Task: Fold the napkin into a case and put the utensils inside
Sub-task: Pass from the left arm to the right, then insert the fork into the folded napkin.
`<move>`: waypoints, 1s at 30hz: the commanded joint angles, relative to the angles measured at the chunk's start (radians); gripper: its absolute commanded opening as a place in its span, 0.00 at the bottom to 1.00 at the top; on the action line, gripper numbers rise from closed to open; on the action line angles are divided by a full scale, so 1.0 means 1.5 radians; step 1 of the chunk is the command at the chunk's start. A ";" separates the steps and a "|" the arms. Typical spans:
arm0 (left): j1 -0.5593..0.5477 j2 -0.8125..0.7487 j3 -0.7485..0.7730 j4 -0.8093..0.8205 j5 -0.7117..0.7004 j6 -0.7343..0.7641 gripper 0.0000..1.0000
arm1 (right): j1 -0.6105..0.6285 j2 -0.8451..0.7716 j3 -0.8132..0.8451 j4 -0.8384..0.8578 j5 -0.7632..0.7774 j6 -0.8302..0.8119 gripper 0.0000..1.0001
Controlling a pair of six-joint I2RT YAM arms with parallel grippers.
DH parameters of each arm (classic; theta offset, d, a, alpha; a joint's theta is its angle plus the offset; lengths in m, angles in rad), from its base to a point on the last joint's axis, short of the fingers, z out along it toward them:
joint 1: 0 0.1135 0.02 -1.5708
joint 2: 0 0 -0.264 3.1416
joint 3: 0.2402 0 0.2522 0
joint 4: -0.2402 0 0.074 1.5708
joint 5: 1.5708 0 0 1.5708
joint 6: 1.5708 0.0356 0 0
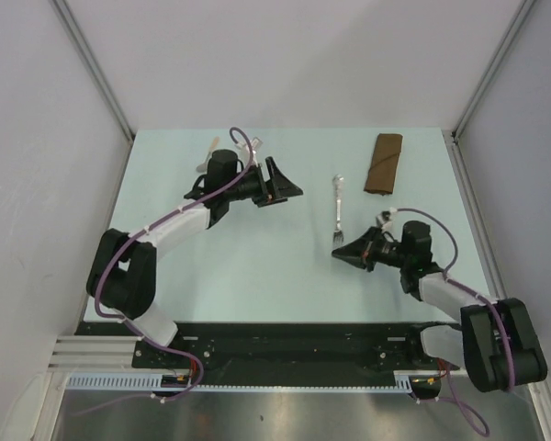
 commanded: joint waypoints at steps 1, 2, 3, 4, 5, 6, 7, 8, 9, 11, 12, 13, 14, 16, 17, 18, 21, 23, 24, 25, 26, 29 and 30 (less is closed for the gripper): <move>-0.012 -0.043 0.028 -0.026 -0.116 0.001 0.80 | -0.208 -0.008 0.060 -0.214 -0.024 -0.034 0.00; -0.027 -0.041 0.026 -0.014 -0.115 -0.004 0.79 | -0.248 0.001 0.073 -0.233 -0.035 -0.047 0.00; -0.035 -0.039 0.029 -0.011 -0.116 -0.004 0.78 | -0.277 0.017 0.120 -0.260 -0.040 -0.063 0.00; -0.042 -0.034 0.032 -0.011 -0.116 -0.003 0.77 | -0.328 0.054 0.148 -0.333 -0.045 -0.082 0.00; -0.056 -0.032 0.032 -0.005 -0.115 -0.003 0.77 | -0.343 0.078 0.180 -0.353 -0.042 -0.127 0.00; -0.063 -0.032 0.031 -0.003 -0.110 -0.004 0.76 | -0.356 0.099 0.226 -0.388 -0.040 -0.146 0.00; -0.071 -0.032 0.030 -0.002 -0.107 -0.003 0.76 | -0.378 0.144 0.250 -0.424 -0.040 -0.162 0.00; -0.088 -0.033 0.030 0.001 -0.105 0.000 0.76 | -0.383 0.168 0.269 -0.423 -0.045 -0.175 0.00; -0.095 -0.033 0.031 0.000 -0.096 0.004 0.76 | -0.390 0.191 0.303 -0.428 -0.051 -0.183 0.00; -0.114 -0.032 0.038 -0.013 -0.089 0.014 0.76 | -0.396 0.247 0.322 -0.410 -0.076 -0.160 0.00; -0.117 -0.032 0.038 -0.012 -0.077 0.015 0.76 | -0.397 0.266 0.337 -0.418 -0.079 -0.167 0.00; -0.121 -0.031 0.035 -0.010 -0.070 0.015 0.75 | -0.395 0.284 0.379 -0.440 -0.083 -0.182 0.00; -0.127 -0.029 0.035 -0.009 -0.065 0.014 0.75 | -0.391 0.327 0.408 -0.468 -0.083 -0.206 0.00; -0.131 -0.025 0.035 -0.009 -0.045 0.009 0.75 | -0.391 0.364 0.459 -0.529 -0.092 -0.252 0.00; -0.135 -0.025 0.034 -0.006 -0.041 0.007 0.74 | -0.390 0.401 0.472 -0.533 -0.102 -0.259 0.00; -0.137 -0.024 0.033 -0.006 -0.038 0.007 0.74 | -0.389 0.414 0.486 -0.566 -0.105 -0.283 0.00; -0.137 -0.023 0.032 -0.006 -0.030 0.007 0.74 | -0.376 0.463 0.535 -0.584 -0.101 -0.295 0.00; -0.137 -0.022 0.034 -0.007 -0.026 0.008 0.74 | -0.373 0.490 0.571 -0.599 -0.094 -0.298 0.00; -0.136 -0.022 0.035 -0.007 -0.024 0.007 0.74 | -0.368 0.513 0.581 -0.610 -0.095 -0.297 0.00; -0.136 -0.022 0.035 -0.003 -0.018 0.004 0.74 | -0.365 0.523 0.592 -0.620 -0.093 -0.302 0.00; -0.137 -0.023 0.034 -0.002 -0.018 0.003 0.74 | -0.361 0.533 0.620 -0.636 -0.090 -0.306 0.00; -0.135 -0.026 0.029 0.001 -0.015 0.001 0.73 | -0.347 0.552 0.658 -0.671 -0.082 -0.297 0.00; -0.135 -0.026 0.026 0.001 -0.013 0.000 0.73 | -0.349 0.556 0.663 -0.670 -0.086 -0.288 0.00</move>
